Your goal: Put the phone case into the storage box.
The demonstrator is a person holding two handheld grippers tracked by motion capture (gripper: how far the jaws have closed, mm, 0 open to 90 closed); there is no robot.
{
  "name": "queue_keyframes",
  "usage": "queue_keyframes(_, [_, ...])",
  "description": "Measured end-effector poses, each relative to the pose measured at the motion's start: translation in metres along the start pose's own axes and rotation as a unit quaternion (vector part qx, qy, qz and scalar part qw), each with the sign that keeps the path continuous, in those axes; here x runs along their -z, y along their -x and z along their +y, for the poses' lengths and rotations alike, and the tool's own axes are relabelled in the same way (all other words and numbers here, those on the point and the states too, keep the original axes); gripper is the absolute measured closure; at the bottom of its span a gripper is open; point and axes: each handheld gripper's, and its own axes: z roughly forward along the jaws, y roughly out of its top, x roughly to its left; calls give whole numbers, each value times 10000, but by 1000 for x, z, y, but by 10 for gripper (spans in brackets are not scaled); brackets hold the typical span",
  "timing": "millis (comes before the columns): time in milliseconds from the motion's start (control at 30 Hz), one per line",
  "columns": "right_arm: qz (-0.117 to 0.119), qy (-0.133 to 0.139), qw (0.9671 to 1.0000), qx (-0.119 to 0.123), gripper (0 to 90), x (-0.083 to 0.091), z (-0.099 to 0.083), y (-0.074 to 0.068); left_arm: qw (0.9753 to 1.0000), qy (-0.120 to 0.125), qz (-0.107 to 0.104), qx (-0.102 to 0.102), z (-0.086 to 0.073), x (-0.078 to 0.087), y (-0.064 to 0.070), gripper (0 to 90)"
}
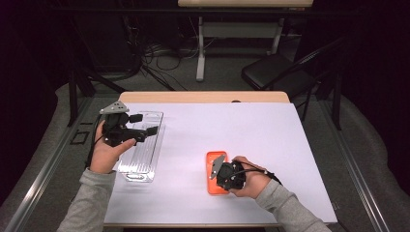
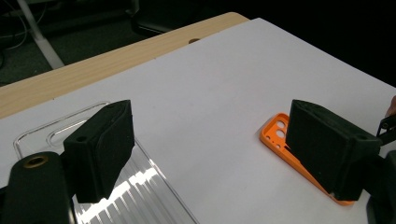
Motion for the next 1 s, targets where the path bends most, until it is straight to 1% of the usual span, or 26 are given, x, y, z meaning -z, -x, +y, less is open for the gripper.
queue_keyframes(100, [51, -51, 10000, 13, 767, -2, 0, -2, 10000, 0, 11, 2, 0, 0, 0, 157])
queue_keyframes(167, [100, -87, 9999, 89, 769, -5, 0, -5, 10000, -9, 8, -2, 0, 0, 0, 157])
queue_keyframes(200, [123, -125, 9998, 63, 771, -5, 0, -6, 10000, -11, 7, -1, 0, 0, 0, 157])
queue_keyframes(233, [158, -189, 9996, 106, 776, -7, 0, -9, 10000, -13, 7, 1, 0, 0, 0, 157])
queue_keyframes(267, [158, -189, 9996, 106, 776, -7, 0, -9, 10000, -16, 7, 2, 0, 0, 0, 157])
queue_keyframes(300, [167, -185, 9995, 170, 777, -8, 0, -9, 10000, -19, 12, 3, 0, 0, 0, 157])
queue_keyframes(333, [196, -192, 9996, 121, 778, -8, 0, -11, 10000, -21, 14, 2, 0, 0, 0, 157])
queue_keyframes(400, [212, -202, 9994, 159, 779, -10, 0, -13, 10000, -21, 13, 3, -1, 0, -1, 157])
queue_keyframes(500, [243, -284, 9990, 247, 783, -12, 0, -13, 10000, -25, 14, 4, -1, 0, -1, 157])
queue_keyframes(700, [297, -360, 9985, 274, 789, -15, -1, -15, 10000, -32, 13, 15, -1, -1, -1, 157])
queue_keyframes(733, [304, -377, 9985, 238, 790, -16, -1, -16, 10000, -29, 12, 23, -1, -1, -1, 157])
queue_keyframes(767, [312, -396, 9983, 292, 791, -17, -1, -16, 10000, -25, 12, 23, -1, -1, -1, 157])
queue_keyframes(833, [330, -401, 9983, 249, 794, -18, -1, -17, 10000, -21, 13, 26, -1, -1, -2, 157])
queue_keyframes(867, [329, -408, 9982, 298, 795, -18, -1, -17, 10000, -25, 16, 28, -1, -1, -2, 157])
queue_keyframes(1000, [352, -463, 9978, 319, 804, -21, -2, -18, 10000, -32, 16, 42, -1, -1, -2, 157])
